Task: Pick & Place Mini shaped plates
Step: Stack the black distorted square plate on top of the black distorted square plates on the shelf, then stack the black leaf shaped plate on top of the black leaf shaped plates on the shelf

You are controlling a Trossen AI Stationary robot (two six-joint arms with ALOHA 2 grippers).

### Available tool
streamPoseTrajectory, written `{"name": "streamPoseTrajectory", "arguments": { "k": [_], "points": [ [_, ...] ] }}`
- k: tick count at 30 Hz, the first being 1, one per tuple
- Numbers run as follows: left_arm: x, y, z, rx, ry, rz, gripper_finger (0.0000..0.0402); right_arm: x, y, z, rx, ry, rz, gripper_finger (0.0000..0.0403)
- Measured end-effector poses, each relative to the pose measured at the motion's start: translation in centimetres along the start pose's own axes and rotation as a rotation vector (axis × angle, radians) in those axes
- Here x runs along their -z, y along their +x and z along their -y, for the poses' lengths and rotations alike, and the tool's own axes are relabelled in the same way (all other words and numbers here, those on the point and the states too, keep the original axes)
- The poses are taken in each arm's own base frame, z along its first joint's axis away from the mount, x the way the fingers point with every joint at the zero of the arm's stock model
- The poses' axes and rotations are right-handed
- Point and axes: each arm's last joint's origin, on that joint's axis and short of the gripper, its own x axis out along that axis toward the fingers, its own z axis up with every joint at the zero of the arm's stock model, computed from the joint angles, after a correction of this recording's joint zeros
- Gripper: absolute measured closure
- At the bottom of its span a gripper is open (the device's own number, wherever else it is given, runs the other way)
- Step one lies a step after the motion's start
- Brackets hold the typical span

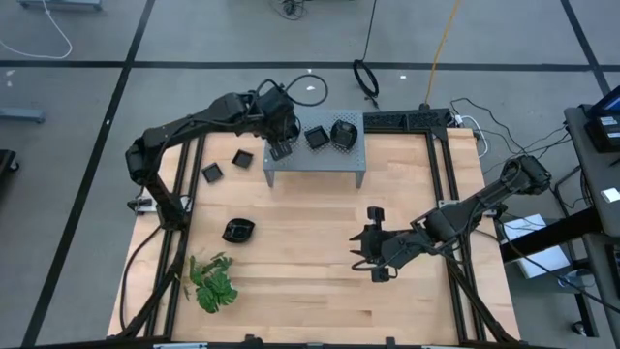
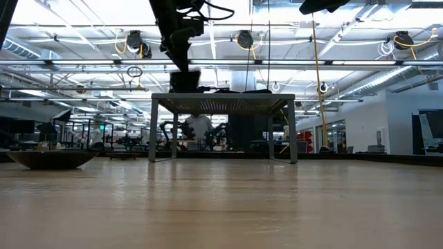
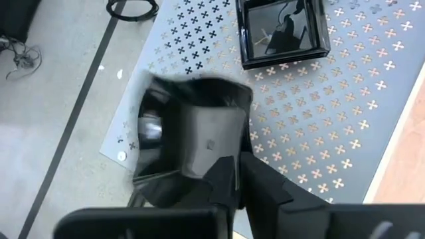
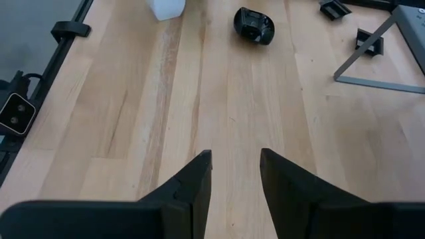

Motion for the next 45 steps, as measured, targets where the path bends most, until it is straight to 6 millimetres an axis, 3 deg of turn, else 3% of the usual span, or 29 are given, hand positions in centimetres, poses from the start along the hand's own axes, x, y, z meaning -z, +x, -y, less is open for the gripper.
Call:
{"name": "streamPoseTrajectory", "arguments": {
  "k": [11, 17, 21, 30, 39, 45],
  "points": [
    [-0.1, -0.1, 0.3, -0.025, 0.000, 0.001, 0.0296, 0.0, 0.0, 0.0, 0.000, 0.024, 0.000, 0.0287],
    [0.8, -1.5, 3.4, 0.287, 0.009, -0.055, 0.0263, 0.0, 0.0, 0.0, 0.000, 0.022, 0.000, 0.0287],
    [3.0, -2.3, 6.4, 0.460, 0.099, -0.282, 0.0255, 0.0, 0.0, 0.0, 0.000, 0.022, -0.001, 0.0287],
    [10.2, -0.5, 13.5, 0.378, 0.094, -0.628, 0.0254, 0.4, 0.1, 0.0, 0.006, 0.020, -0.025, 0.0287],
    [17.4, 4.3, 17.9, 0.219, -0.027, -0.630, 0.0254, 3.1, 1.5, 0.2, 0.031, -0.029, -0.107, 0.0287],
    [20.2, 6.4, 18.7, 0.151, -0.115, -0.597, 0.0254, 3.7, 2.1, 0.3, 0.032, -0.049, -0.098, 0.0287]
  ]
}}
